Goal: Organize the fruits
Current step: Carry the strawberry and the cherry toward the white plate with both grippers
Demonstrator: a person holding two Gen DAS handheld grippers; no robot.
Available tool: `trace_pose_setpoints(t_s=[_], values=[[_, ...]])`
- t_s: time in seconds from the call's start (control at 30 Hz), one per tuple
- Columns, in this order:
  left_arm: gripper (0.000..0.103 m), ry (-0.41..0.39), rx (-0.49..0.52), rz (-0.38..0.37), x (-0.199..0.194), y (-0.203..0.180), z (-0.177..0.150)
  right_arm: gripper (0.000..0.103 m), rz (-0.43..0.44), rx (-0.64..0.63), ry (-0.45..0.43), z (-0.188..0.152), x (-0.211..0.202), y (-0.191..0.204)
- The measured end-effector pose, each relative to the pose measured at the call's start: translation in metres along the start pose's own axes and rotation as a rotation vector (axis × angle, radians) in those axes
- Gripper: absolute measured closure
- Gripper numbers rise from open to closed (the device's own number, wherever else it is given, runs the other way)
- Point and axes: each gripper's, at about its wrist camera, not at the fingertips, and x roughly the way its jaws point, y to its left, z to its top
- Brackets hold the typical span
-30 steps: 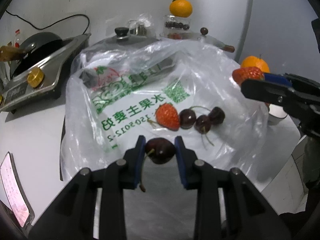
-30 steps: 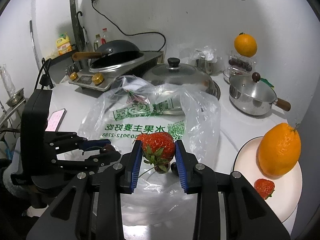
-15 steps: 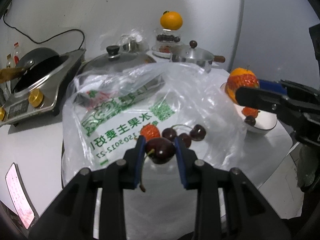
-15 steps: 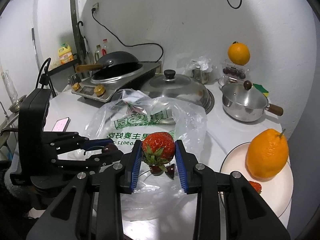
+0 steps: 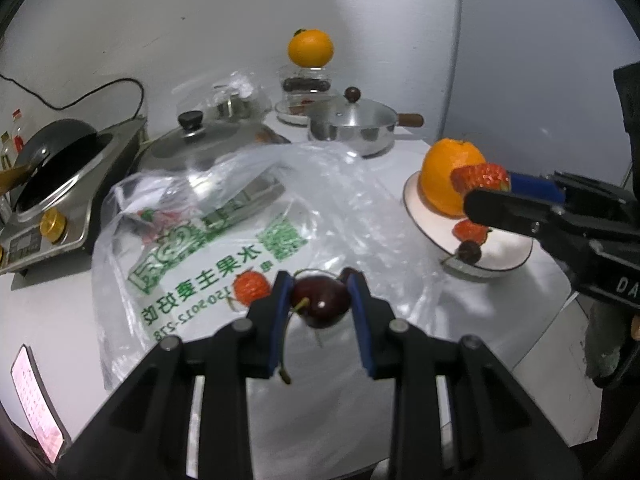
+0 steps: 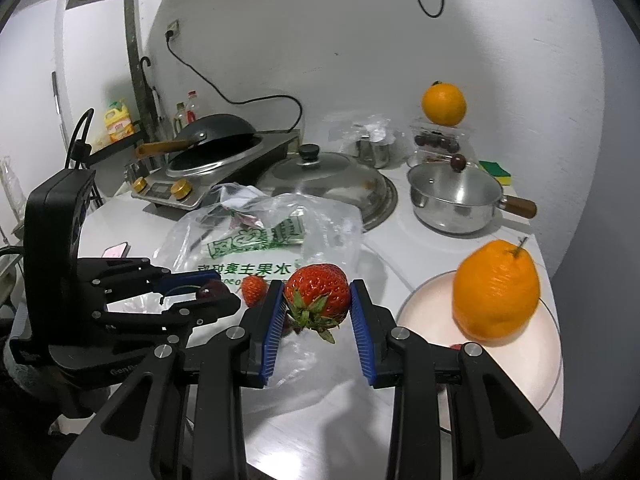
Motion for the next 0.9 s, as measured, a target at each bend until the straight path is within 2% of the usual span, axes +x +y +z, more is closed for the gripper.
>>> trace_pose_setpoints(t_s=[0.6, 0.9], values=[[0.072, 0.005, 0.046, -0.047, 0.015, -0.053, 0.02, 0.068, -0.081, 0.071, 0.004, -0.025, -0.025, -0.064], [0.072, 0.025, 0.076, -0.058, 0.032, -0.079, 0.028, 0.068, -0.09, 0.105, 0.007, -0.037, -0.029, -0.092]])
